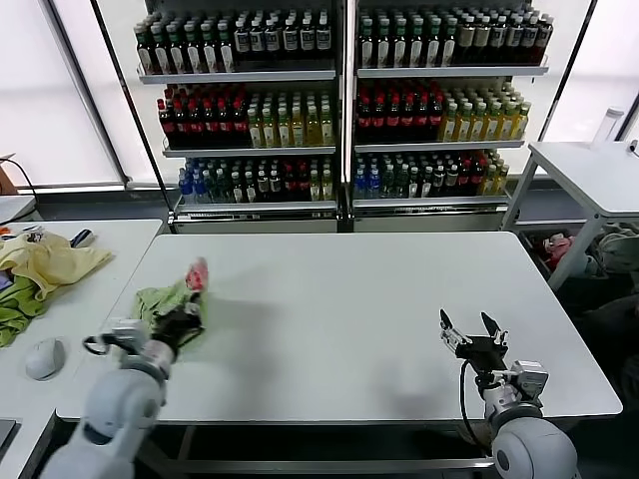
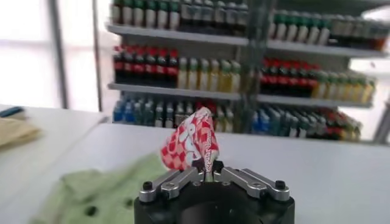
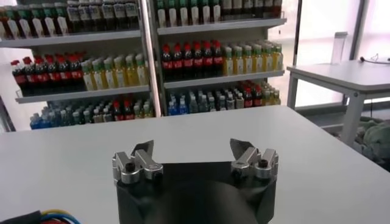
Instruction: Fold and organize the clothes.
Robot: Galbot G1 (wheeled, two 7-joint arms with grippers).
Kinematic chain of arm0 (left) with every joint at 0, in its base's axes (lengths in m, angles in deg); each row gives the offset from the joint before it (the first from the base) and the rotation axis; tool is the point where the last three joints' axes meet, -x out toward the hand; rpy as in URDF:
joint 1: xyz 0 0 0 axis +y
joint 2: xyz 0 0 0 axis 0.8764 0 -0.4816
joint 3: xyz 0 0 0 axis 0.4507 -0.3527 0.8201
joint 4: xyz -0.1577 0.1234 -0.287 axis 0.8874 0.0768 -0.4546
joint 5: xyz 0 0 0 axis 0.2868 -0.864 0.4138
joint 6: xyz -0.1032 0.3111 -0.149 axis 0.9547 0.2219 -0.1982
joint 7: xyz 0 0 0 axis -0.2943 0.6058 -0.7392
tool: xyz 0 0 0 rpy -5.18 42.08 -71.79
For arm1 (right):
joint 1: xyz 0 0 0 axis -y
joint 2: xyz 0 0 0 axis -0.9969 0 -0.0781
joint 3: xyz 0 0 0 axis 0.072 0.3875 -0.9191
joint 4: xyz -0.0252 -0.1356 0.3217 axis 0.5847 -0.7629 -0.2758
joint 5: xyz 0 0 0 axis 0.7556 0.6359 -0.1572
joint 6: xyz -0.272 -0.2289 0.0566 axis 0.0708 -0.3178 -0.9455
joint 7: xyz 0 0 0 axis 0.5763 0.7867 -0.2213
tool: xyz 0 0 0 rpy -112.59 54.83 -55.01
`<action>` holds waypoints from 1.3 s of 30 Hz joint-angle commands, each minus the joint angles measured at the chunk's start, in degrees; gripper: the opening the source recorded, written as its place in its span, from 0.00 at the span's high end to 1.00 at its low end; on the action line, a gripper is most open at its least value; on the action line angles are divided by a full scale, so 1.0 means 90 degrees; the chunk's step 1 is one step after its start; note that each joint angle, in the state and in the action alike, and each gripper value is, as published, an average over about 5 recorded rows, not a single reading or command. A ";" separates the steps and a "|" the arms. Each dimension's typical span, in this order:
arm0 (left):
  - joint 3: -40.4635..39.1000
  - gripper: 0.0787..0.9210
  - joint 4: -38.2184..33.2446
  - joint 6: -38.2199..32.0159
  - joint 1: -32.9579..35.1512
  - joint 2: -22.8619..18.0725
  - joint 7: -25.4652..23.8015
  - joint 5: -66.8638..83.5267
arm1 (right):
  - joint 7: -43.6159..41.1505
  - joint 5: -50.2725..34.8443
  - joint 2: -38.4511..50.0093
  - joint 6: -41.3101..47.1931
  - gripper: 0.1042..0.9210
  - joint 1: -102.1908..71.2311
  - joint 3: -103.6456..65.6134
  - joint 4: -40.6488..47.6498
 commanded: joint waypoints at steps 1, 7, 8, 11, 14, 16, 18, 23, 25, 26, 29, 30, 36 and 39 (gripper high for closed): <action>-0.2717 0.95 0.0703 -0.0214 -0.0962 -0.1212 0.0061 -0.2398 | -0.0013 0.0044 -0.0047 0.0002 0.12 -0.0034 -0.0053 -0.0118; -0.3180 0.95 0.1522 -0.0114 -0.1654 -0.1631 0.0151 -0.2357 | -0.0065 0.0040 0.0016 0.0005 0.12 -0.0105 -0.0123 -0.0187; -0.3211 0.95 0.1511 -0.0115 -0.1701 -0.1665 0.0116 -0.2344 | -0.0073 0.0046 0.0031 0.0007 0.12 -0.0103 -0.0120 -0.0190; -0.3271 0.93 0.1284 -0.0274 -0.1758 -0.1698 -0.0052 -0.2151 | -0.0077 0.0052 0.0101 0.0007 0.12 -0.0018 -0.0086 -0.0167; -0.3280 0.84 0.1083 -0.0599 -0.1727 -0.1641 -0.0069 -0.1718 | -0.0055 0.0044 0.0154 -0.0008 0.12 0.0132 -0.0008 -0.0131; -0.3262 0.77 0.1101 -0.0815 -0.1720 -0.1598 -0.0044 -0.1430 | -0.0031 0.0036 0.0158 -0.0013 0.12 0.0229 0.0077 -0.0123; -0.3213 0.71 0.1123 -0.0973 -0.1724 -0.1577 -0.0051 -0.1225 | -0.0006 0.0027 0.0163 -0.0034 0.12 0.0335 0.0223 -0.0102; -0.2603 0.53 0.0544 -0.1146 -0.1351 -0.1491 -0.0035 -0.1018 | 0.0147 0.0112 0.0037 -0.0137 0.12 0.0820 0.1038 0.0207; -0.2200 0.46 0.0258 -0.1216 -0.1099 -0.1290 -0.0003 -0.1012 | 0.0291 0.0158 -0.0152 -0.0133 0.12 0.1147 0.1511 0.0480; -0.1980 0.43 0.0116 -0.1251 -0.0944 -0.1125 0.0032 -0.1032 | 0.0378 0.0181 -0.0265 -0.0128 0.12 0.1344 0.1763 0.0669; -0.1282 0.33 -0.0142 -0.1378 -0.0438 -0.0579 0.0154 -0.1149 | 0.0666 0.0212 -0.0709 -0.0103 0.12 0.2052 0.2523 0.1394; -0.1018 0.30 -0.0202 -0.1405 -0.0263 -0.0404 0.0193 -0.1186 | 0.0762 0.0211 -0.0868 -0.0094 0.12 0.2286 0.2746 0.1651; 0.0201 0.14 -0.0287 -0.1554 0.0521 0.0237 0.0400 -0.1280 | 0.1295 0.0051 -0.1782 -0.0072 0.12 0.3474 0.3816 0.3348; 0.0403 0.12 -0.0255 -0.1604 0.0747 0.0237 0.0494 -0.1430 | 0.1424 -0.0062 -0.2084 -0.0028 0.12 0.3816 0.4035 0.4050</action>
